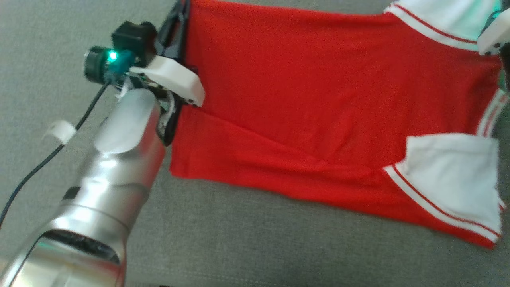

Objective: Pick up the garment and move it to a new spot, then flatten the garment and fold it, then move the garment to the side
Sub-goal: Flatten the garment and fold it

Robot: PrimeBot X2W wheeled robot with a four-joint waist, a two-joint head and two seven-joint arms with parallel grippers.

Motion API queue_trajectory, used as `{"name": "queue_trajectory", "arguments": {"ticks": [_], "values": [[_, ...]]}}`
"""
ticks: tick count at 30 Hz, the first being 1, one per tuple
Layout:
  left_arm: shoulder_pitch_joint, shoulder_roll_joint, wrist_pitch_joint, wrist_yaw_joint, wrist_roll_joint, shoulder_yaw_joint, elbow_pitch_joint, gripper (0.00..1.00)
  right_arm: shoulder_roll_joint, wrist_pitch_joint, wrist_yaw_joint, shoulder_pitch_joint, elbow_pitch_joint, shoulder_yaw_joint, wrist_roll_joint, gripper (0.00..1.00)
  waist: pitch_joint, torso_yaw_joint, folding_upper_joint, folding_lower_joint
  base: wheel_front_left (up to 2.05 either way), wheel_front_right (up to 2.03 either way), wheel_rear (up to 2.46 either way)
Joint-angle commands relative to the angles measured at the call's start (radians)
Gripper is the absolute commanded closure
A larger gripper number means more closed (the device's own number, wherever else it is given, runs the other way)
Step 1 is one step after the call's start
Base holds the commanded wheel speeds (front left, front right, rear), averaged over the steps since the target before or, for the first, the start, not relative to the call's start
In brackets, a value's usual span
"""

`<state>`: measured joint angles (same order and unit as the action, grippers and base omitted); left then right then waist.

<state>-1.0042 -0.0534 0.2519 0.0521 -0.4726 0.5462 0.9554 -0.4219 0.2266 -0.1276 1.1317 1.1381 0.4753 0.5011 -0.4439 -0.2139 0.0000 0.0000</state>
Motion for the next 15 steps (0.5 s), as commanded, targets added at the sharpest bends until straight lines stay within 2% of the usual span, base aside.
{"name": "queue_trajectory", "arguments": {"ticks": [1, 6, 9, 15], "values": [[0.002, -0.06, 0.01, -0.023, 0.02, -0.047, -0.053, 1.0, 0.008, 0.022, -0.003, 0.014, -0.021, -0.006, 0.0, 1.0, 0.031, 0.028, 0.0, 0.0, 0.0, 0.0, 0.0], [0.092, -0.097, 0.01, -0.054, 0.066, -0.096, -0.102, 1.0, 0.031, 0.034, -0.003, -0.043, -0.091, -0.031, 0.021, 1.0, 0.088, 0.077, 0.0, 0.0, 0.0, 0.0, 0.0], [0.181, -0.12, 0.01, -0.065, 0.09, -0.135, -0.115, 1.0, 0.041, 0.035, -0.003, -0.175, -0.239, -0.057, 0.066, 1.0, 0.132, 0.117, 0.0, 0.0, 0.0, 0.0, 0.0], [0.357, -0.14, 0.01, -0.083, 0.13, -0.214, -0.181, 1.0, 0.05, 0.035, -0.003, -0.47, -0.411, -0.078, 0.146, 1.0, 0.199, 0.166, 0.0, 0.0, 0.0, 0.0, 0.0]]}}
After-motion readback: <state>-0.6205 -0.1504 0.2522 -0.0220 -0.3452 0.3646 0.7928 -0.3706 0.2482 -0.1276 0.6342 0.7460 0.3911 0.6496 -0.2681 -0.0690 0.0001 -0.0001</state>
